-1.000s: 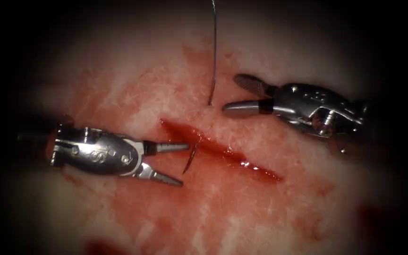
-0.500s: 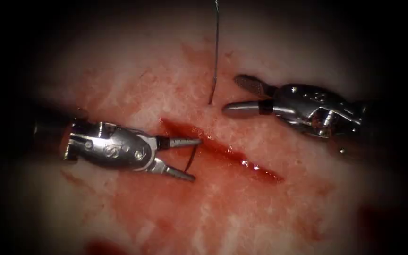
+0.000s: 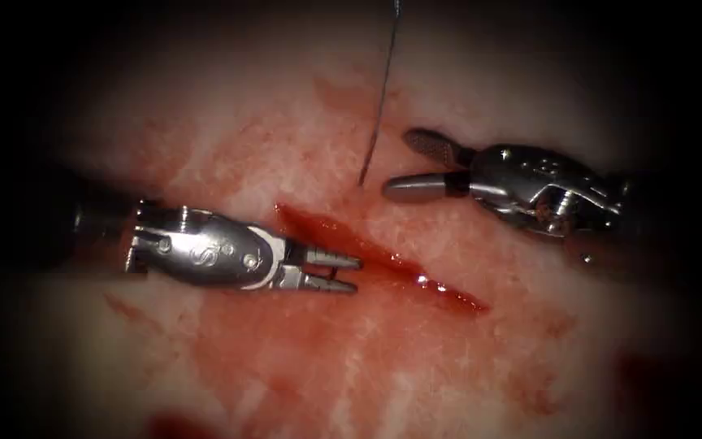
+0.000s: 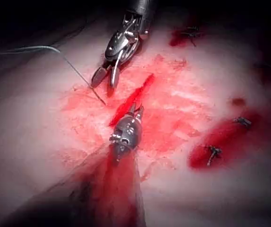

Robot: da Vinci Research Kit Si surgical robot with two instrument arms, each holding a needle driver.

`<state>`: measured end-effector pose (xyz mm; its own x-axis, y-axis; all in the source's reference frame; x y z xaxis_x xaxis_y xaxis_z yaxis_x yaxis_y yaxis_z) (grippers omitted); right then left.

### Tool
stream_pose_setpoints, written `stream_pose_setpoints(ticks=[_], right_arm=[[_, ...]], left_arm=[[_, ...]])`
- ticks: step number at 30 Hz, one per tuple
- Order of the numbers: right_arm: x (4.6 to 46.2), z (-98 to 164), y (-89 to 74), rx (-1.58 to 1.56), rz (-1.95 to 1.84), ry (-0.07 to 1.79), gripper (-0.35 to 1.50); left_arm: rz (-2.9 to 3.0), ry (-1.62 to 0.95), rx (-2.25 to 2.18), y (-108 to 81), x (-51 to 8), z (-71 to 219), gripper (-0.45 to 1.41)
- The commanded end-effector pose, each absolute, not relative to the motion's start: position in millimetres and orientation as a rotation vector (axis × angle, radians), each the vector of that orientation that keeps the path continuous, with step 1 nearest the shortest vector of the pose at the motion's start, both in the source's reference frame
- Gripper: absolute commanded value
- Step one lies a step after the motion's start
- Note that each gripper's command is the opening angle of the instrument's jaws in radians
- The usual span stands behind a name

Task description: Wound Closure

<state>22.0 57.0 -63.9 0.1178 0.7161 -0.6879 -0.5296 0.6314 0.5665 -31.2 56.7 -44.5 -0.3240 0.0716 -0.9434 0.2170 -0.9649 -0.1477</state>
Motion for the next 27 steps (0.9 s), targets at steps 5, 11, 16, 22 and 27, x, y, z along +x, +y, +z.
stream_pose_setpoints(ticks=[5, 11, 16, 22, 27], right_arm=[[22.9, -63.3, 56.5, 0.198, 0.917, 1.131, 1.18], [22.9, -63.2, 56.5, 0.198, 0.917, 1.131, 1.18], [23.0, -63.2, 56.4, 0.197, 0.917, 1.131, 1.16], [23.0, -63.2, 56.3, 0.197, 0.916, 1.131, 1.16], [23.0, -63.3, 56.3, 0.198, 0.916, 1.131, 1.16]], left_arm=[[-2.570, 0.864, 1.854, 55.9, -31.3, -45.3, -0.35], [-2.572, 1.151, 1.878, 55.0, -30.3, -46.2, -0.35], [-2.568, 1.262, 1.876, 55.7, -29.2, -48.0, -0.35], [-2.547, 1.434, 1.922, 56.8, -28.4, -51.3, -0.35], [-2.518, 1.539, 1.956, 56.7, -28.0, -53.3, -0.35]])
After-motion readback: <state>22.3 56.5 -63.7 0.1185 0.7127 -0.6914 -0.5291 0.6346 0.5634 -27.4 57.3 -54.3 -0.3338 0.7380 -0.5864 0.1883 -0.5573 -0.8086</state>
